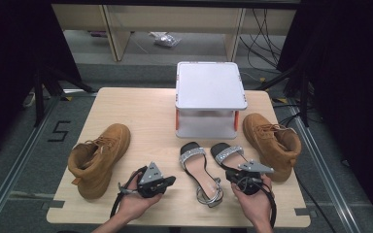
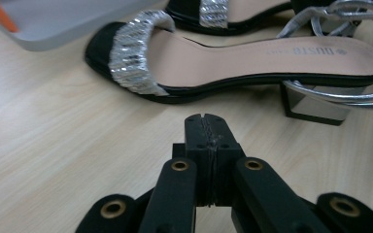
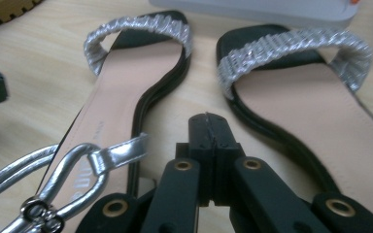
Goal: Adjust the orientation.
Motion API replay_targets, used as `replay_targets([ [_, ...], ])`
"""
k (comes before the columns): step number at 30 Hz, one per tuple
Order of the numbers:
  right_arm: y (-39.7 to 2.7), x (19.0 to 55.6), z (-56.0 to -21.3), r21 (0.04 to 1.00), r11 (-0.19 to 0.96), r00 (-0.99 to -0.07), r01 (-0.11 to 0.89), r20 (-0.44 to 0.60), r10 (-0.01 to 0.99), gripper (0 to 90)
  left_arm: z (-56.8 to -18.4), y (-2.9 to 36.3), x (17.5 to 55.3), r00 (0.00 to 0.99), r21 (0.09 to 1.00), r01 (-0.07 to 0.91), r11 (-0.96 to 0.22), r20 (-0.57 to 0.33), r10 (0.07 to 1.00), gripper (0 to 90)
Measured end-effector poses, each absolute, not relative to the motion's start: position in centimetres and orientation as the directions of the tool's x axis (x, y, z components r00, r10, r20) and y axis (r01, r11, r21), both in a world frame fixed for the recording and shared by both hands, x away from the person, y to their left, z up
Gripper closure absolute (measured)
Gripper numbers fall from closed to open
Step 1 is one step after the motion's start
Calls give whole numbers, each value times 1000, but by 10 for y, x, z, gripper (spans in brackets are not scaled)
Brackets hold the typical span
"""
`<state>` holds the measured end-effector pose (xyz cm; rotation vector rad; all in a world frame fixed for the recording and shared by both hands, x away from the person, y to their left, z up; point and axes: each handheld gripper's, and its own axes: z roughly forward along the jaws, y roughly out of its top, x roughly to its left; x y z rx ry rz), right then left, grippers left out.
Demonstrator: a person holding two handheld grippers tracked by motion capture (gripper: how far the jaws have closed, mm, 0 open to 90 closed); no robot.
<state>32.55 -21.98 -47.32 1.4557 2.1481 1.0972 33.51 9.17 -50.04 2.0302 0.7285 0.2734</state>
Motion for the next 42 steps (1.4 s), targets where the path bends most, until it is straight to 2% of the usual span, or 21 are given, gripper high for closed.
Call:
replay_targets([
  [5, -215, 327, -478, 711, 214, -446, 670, 155, 882, 900, -502, 78, 341, 813, 809, 397, -434, -90, 575, 892],
  [9, -210, 326, -481, 682, 195, -423, 705, 184, 887, 900, -505, 64, 350, 824, 772, 413, -482, -92, 559, 893],
  [10, -212, 328, -482, 693, 223, -451, 686, 164, 877, 900, -506, 60, 350, 819, 778, 421, -466, -105, 565, 893],
  [15, -208, 326, -482, 662, 214, -431, 718, 183, 883, 900, -507, 50, 356, 830, 748, 425, -511, -96, 549, 894],
  [26, -202, 327, -484, 639, 220, -439, 737, 206, 874, 900, -511, 43, 363, 818, 734, 450, -509, -110, 564, 895],
  [31, -198, 326, -485, 636, 247, -465, 731, 200, 862, 900, -511, 40, 364, 802, 738, 482, -471, -156, 576, 896],
  [38, -194, 325, -485, 624, 245, -461, 742, 211, 862, 900, -508, 42, 366, 806, 723, 477, -500, -132, 578, 897],
  [39, -192, 323, -484, 611, 230, -452, 758, 237, 860, 900, -508, 42, 366, 803, 722, 482, -496, -138, 579, 897],
  [42, -190, 322, -483, 604, 240, -447, 760, 218, 868, 900, -508, 43, 365, 800, 718, 490, -495, -145, 582, 897],
])
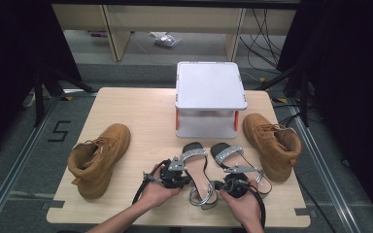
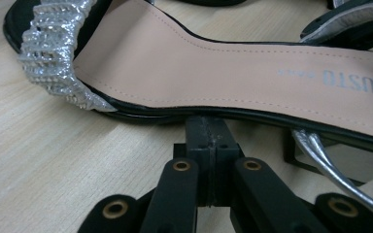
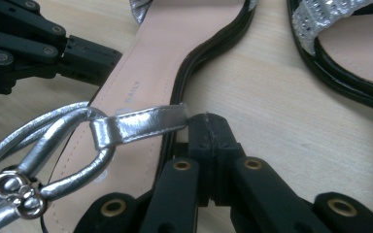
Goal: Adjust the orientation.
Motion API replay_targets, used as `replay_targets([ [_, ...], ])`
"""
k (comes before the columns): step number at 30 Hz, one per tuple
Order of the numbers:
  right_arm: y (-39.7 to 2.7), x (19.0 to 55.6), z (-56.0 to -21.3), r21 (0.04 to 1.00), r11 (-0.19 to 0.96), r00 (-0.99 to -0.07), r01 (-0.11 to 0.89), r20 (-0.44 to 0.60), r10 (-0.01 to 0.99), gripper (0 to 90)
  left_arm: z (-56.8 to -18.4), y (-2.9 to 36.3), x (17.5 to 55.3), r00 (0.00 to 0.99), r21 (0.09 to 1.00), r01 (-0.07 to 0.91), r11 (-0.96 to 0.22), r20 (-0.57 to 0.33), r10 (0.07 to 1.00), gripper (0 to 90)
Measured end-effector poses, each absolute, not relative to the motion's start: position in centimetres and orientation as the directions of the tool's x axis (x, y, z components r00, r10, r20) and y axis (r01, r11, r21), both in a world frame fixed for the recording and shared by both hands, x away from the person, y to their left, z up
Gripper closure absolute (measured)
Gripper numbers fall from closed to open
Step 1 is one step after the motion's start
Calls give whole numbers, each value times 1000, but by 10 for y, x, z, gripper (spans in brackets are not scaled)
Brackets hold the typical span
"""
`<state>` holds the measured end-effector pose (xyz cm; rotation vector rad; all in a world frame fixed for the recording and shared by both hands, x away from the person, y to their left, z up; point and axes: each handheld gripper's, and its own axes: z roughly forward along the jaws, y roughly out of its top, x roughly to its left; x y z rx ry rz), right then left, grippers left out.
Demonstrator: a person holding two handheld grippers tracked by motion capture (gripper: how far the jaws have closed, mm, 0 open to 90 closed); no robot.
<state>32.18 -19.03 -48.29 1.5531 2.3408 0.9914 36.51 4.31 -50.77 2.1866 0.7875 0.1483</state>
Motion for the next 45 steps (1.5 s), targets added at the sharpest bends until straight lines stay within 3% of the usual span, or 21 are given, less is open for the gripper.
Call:
replay_targets([
  [11, -182, 321, -485, 616, 273, -498, 739, 226, 837, 898, -507, 49, 367, 797, 718, 490, -494, -139, 588, 897],
  [13, -180, 319, -483, 579, 269, -466, 770, 221, 857, 869, -508, 51, 368, 796, 717, 492, -494, -140, 589, 897],
  [14, -180, 322, -487, 628, 265, -493, 732, 219, 842, 855, -508, 52, 368, 794, 723, 497, -480, -156, 588, 897],
  [23, -195, 331, -473, 589, 206, -405, 782, 228, 885, 722, -494, 76, 369, 787, 795, 446, -410, -131, 602, 878],
  [25, -197, 334, -471, 597, 190, -401, 779, 242, 883, 689, -489, 82, 371, 777, 811, 444, -382, -135, 615, 875],
  [26, -199, 336, -471, 603, 167, -415, 780, 298, 860, 672, -486, 86, 373, 785, 807, 430, -405, -111, 610, 875],
  [27, -200, 337, -471, 610, 164, -412, 775, 292, 863, 658, -485, 87, 377, 789, 834, 397, -382, -98, 606, 875],
  [29, -200, 340, -471, 617, 154, -407, 771, 292, 866, 629, -479, 92, 378, 767, 830, 421, -366, -110, 632, 875],
  [40, -198, 335, -468, 625, 118, -391, 772, 319, 863, 608, -461, 100, 390, 744, 867, 381, -321, -81, 663, 873],
  [45, -197, 334, -464, 627, 123, -366, 769, 275, 889, 607, -459, 101, 391, 737, 875, 376, -306, -82, 671, 873],
])
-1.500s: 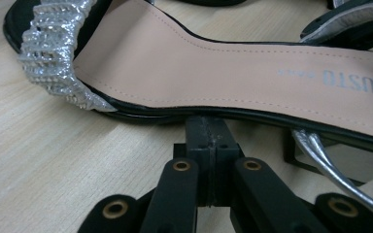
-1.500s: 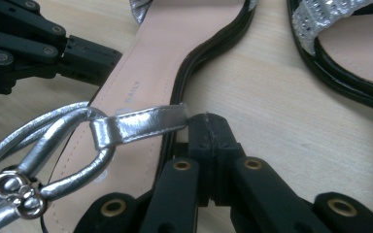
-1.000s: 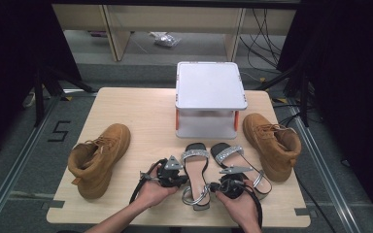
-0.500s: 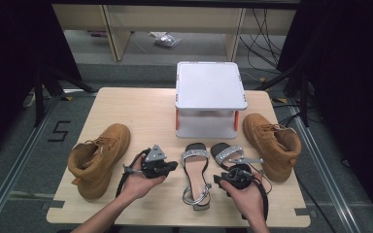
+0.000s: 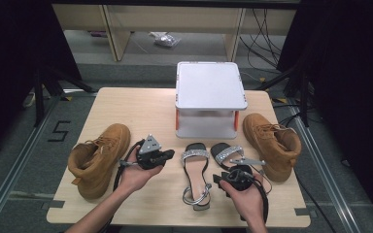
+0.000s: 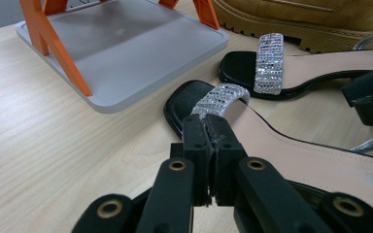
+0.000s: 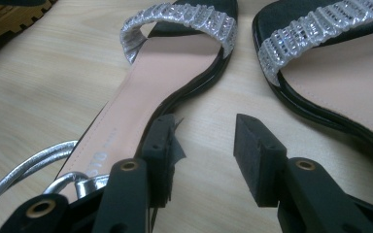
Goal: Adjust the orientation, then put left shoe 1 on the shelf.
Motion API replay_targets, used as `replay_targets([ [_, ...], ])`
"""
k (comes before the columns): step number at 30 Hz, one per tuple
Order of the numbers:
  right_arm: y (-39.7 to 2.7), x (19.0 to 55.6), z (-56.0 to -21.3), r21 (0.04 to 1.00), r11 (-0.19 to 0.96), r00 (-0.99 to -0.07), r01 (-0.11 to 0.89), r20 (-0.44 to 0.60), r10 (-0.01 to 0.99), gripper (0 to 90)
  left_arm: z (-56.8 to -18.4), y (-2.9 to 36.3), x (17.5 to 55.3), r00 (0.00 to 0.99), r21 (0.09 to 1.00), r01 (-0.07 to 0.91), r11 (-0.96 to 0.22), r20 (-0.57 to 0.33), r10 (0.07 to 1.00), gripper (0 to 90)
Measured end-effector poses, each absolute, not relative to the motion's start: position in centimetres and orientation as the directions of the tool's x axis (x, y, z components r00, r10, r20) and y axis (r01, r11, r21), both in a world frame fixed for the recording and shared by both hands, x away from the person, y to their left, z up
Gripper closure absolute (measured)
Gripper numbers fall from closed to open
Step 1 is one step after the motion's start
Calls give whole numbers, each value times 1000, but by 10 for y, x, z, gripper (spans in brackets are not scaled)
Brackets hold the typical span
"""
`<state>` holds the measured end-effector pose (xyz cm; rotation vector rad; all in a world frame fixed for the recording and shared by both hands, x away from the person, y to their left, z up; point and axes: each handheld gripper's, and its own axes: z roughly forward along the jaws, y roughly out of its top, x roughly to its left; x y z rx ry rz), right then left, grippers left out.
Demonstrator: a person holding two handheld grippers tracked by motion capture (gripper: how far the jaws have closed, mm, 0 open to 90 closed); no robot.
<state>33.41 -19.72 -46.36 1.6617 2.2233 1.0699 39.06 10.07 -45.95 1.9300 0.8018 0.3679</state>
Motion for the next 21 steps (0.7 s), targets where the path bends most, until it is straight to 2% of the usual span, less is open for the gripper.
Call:
replay_targets([
  [7, -194, 341, -457, 601, 125, -345, 790, 267, 900, 586, -451, 101, 401, 737, 881, 368, -296, -82, 671, 874],
  [11, -196, 347, -457, 595, 151, -366, 790, 258, 894, 559, -444, 99, 411, 732, 885, 357, -297, -68, 678, 882],
  [12, -194, 347, -456, 579, 131, -342, 805, 271, 900, 552, -442, 98, 412, 730, 889, 353, -293, -65, 681, 885],
  [15, -194, 348, -458, 584, 153, -362, 797, 260, 895, 545, -438, 96, 416, 731, 894, 344, -286, -64, 680, 887],
  [21, -190, 346, -456, 576, 136, -357, 806, 289, 888, 545, -424, 94, 428, 721, 911, 322, -259, -59, 691, 896],
])
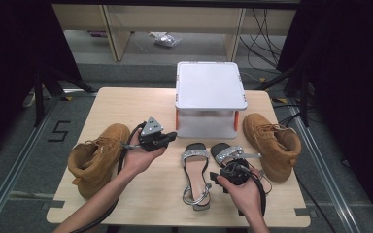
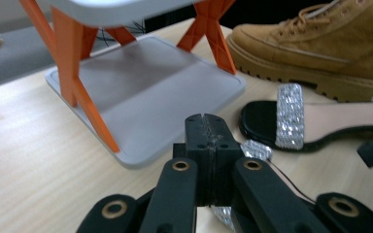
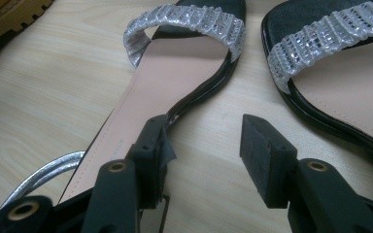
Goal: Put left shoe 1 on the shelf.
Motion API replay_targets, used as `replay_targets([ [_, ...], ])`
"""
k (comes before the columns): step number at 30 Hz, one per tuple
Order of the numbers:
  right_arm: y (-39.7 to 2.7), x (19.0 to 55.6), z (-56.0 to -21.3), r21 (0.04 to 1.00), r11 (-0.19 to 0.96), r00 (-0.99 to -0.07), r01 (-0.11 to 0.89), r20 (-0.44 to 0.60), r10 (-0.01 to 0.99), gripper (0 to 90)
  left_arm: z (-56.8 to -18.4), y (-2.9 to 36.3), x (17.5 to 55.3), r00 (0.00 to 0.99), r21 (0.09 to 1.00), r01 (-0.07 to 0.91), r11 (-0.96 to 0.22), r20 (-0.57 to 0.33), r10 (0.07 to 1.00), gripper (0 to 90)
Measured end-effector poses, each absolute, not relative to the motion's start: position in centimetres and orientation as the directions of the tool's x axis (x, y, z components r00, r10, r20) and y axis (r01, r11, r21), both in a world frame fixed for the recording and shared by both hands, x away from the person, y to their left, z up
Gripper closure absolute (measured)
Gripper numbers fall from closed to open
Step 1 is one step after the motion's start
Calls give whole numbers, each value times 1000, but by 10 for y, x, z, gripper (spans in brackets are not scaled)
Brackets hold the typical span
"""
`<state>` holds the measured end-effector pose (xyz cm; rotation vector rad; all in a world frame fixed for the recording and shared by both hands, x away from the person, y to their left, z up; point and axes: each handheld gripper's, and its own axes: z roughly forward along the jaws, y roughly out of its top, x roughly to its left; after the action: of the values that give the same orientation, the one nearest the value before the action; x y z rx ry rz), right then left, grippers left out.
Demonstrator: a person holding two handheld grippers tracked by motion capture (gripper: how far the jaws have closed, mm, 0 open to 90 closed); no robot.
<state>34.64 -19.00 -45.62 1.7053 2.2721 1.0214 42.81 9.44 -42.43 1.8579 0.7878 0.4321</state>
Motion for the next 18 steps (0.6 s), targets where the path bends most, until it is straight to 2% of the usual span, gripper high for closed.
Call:
replay_targets([
  [7, -183, 348, -455, 584, 152, -358, 797, 254, 898, 541, -409, 93, 438, 714, 923, 313, -226, -71, 696, 897],
  [14, -171, 353, -447, 534, 146, -337, 833, 280, 899, 517, -398, 93, 448, 701, 930, 302, -207, -70, 710, 897],
  [18, -169, 357, -445, 540, 161, -353, 826, 273, 895, 515, -390, 88, 460, 696, 934, 292, -206, -60, 715, 896],
])
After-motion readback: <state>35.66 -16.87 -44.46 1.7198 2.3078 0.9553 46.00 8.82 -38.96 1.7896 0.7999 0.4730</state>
